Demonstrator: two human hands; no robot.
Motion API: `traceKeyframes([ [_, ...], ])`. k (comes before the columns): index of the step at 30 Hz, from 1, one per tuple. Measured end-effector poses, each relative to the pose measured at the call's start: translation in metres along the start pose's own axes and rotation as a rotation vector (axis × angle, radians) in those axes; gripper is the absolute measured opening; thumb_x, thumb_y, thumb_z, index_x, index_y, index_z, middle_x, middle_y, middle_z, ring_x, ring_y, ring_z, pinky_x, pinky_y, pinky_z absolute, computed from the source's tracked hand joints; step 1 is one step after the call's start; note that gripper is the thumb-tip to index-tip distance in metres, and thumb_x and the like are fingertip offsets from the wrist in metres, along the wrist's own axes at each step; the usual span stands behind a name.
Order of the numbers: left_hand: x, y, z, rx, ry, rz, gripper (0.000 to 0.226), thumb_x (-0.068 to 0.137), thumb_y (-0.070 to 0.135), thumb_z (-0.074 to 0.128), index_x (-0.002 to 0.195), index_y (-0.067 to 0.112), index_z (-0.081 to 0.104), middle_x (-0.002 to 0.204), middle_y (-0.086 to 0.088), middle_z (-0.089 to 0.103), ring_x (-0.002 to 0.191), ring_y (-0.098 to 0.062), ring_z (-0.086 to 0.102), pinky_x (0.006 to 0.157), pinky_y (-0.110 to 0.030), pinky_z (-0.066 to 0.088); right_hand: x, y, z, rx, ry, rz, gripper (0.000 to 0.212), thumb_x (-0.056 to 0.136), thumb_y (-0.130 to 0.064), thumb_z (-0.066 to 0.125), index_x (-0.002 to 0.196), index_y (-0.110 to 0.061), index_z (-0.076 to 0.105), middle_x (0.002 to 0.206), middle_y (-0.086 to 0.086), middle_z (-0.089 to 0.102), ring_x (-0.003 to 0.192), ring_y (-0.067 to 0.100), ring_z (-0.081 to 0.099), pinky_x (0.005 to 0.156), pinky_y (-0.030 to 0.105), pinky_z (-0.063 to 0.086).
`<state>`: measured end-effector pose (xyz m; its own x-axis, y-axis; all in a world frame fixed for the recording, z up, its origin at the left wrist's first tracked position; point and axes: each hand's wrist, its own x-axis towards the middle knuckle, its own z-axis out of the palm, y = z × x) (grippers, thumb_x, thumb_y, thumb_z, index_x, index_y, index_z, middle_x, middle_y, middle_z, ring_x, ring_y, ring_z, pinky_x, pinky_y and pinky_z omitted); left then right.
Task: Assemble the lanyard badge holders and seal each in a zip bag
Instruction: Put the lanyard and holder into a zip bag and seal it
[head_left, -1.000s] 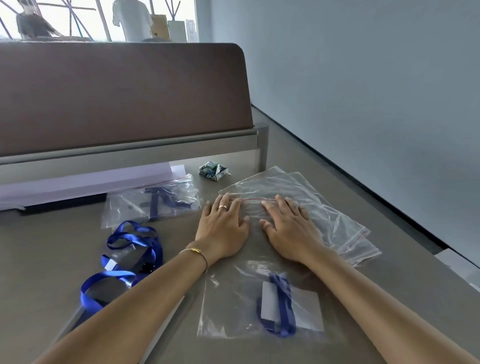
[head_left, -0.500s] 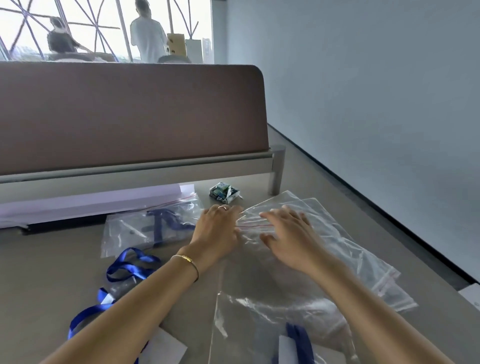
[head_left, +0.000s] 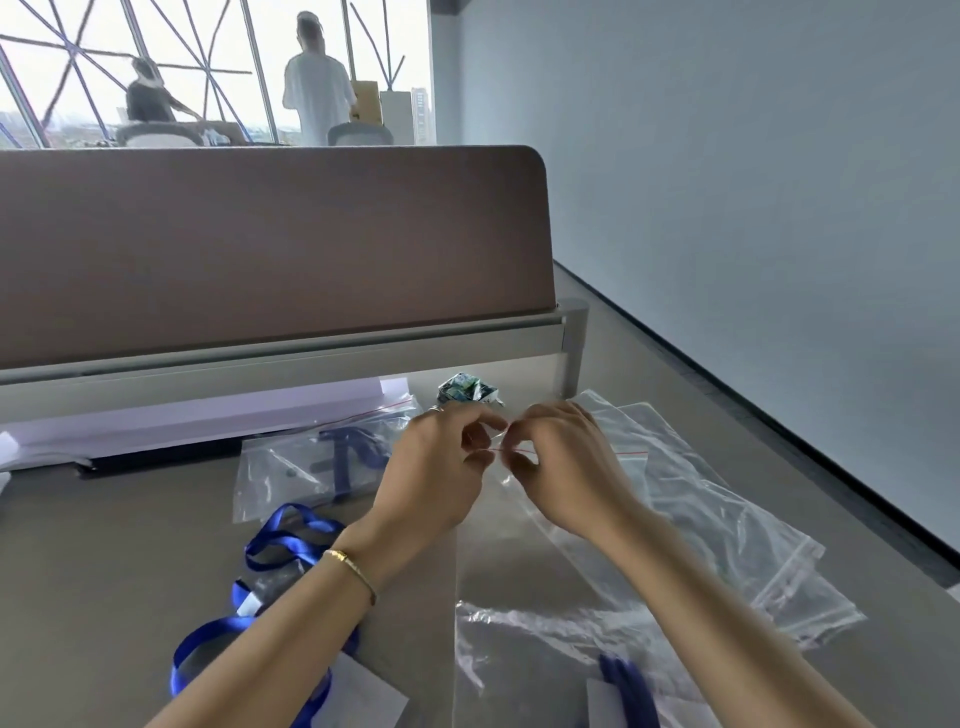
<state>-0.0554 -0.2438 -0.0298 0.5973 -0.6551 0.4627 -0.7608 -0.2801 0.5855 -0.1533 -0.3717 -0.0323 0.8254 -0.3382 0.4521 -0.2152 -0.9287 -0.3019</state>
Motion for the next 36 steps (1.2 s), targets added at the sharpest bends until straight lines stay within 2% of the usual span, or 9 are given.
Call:
traceKeyframes([
  [2, -0.004, 0.000, -0.009, -0.007, 0.025, -0.019, 0.033, 0.079, 0.006, 0.076, 0.100, 0.031, 0.072, 0.080, 0.016, 0.065, 0.075, 0.000, 0.060, 0.065, -0.005, 0.040, -0.001, -0.004, -0.002, 0.001, 0.020, -0.013, 0.010, 0.080, -0.019, 0.075, 0.082, -0.029, 0.076, 0.095, -0.007, 0.071, 0.097, 0.018, 0.060, 0.091, 0.027, 0.039],
  [6, -0.004, -0.001, -0.021, 0.093, -0.009, -0.003, 0.034, 0.081, 0.012, 0.075, 0.105, 0.035, 0.070, 0.080, 0.018, 0.065, 0.075, -0.003, 0.061, 0.070, -0.022, 0.049, -0.005, -0.005, -0.008, -0.001, 0.031, -0.032, 0.013, 0.077, -0.015, 0.077, 0.077, -0.028, 0.075, 0.093, -0.009, 0.071, 0.096, 0.017, 0.060, 0.090, 0.024, 0.037],
  [12, -0.003, 0.000, -0.022, 0.081, -0.078, 0.032, 0.033, 0.081, 0.013, 0.074, 0.105, 0.035, 0.069, 0.078, 0.019, 0.068, 0.077, -0.006, 0.063, 0.077, -0.031, 0.053, -0.008, -0.007, -0.008, -0.019, 0.001, -0.023, 0.011, 0.079, -0.017, 0.076, 0.079, -0.028, 0.075, 0.096, -0.010, 0.071, 0.097, 0.017, 0.060, 0.092, 0.026, 0.039],
  [19, -0.004, -0.004, -0.025, 0.119, -0.122, 0.073, 0.036, 0.080, 0.014, 0.077, 0.109, 0.035, 0.069, 0.083, 0.021, 0.069, 0.081, -0.004, 0.063, 0.078, -0.027, 0.051, -0.009, -0.005, -0.007, 0.008, -0.033, -0.004, 0.010, 0.082, -0.020, 0.073, 0.081, -0.030, 0.075, 0.094, -0.012, 0.071, 0.095, 0.014, 0.059, 0.091, 0.024, 0.039],
  [24, -0.004, -0.002, -0.023, 0.085, -0.106, 0.060, 0.041, 0.081, 0.011, 0.077, 0.111, 0.037, 0.068, 0.078, 0.022, 0.067, 0.072, 0.001, 0.054, 0.069, -0.012, 0.037, -0.011, -0.004, -0.009, 0.023, -0.051, 0.002, 0.011, 0.083, -0.019, 0.071, 0.083, -0.029, 0.076, 0.090, -0.011, 0.071, 0.092, 0.016, 0.061, 0.088, 0.030, 0.044],
  [26, -0.004, -0.003, -0.022, 0.064, -0.098, 0.061, 0.044, 0.078, 0.009, 0.079, 0.110, 0.037, 0.068, 0.074, 0.022, 0.067, 0.073, 0.000, 0.056, 0.071, -0.008, 0.038, -0.012, -0.005, -0.009, 0.041, -0.055, 0.000, 0.010, 0.084, -0.021, 0.070, 0.086, -0.029, 0.075, 0.092, -0.011, 0.072, 0.093, 0.016, 0.062, 0.088, 0.032, 0.045],
  [30, -0.006, 0.000, -0.020, 0.023, -0.103, 0.060, 0.039, 0.076, 0.008, 0.080, 0.098, 0.034, 0.062, 0.071, 0.020, 0.068, 0.077, -0.001, 0.061, 0.070, -0.009, 0.041, -0.013, -0.012, -0.007, 0.081, -0.058, -0.032, 0.009, 0.083, -0.025, 0.072, 0.091, -0.030, 0.075, 0.095, -0.010, 0.074, 0.096, 0.017, 0.064, 0.090, 0.033, 0.046],
  [34, -0.008, 0.002, -0.018, -0.022, -0.119, 0.061, 0.042, 0.072, 0.002, 0.079, 0.085, 0.031, 0.052, 0.069, 0.017, 0.068, 0.078, 0.004, 0.059, 0.069, -0.014, 0.043, -0.013, -0.014, -0.007, 0.045, -0.068, -0.048, 0.011, 0.081, -0.020, 0.072, 0.083, -0.030, 0.073, 0.087, -0.010, 0.072, 0.090, 0.015, 0.062, 0.088, 0.031, 0.045],
  [36, -0.008, 0.003, -0.018, -0.026, -0.128, 0.061, 0.041, 0.071, 0.001, 0.079, 0.083, 0.029, 0.051, 0.069, 0.016, 0.068, 0.075, 0.001, 0.059, 0.069, -0.019, 0.045, -0.014, -0.013, -0.009, 0.034, -0.071, -0.045, 0.013, 0.079, -0.016, 0.072, 0.078, -0.029, 0.073, 0.083, -0.011, 0.070, 0.087, 0.015, 0.061, 0.086, 0.030, 0.045],
])
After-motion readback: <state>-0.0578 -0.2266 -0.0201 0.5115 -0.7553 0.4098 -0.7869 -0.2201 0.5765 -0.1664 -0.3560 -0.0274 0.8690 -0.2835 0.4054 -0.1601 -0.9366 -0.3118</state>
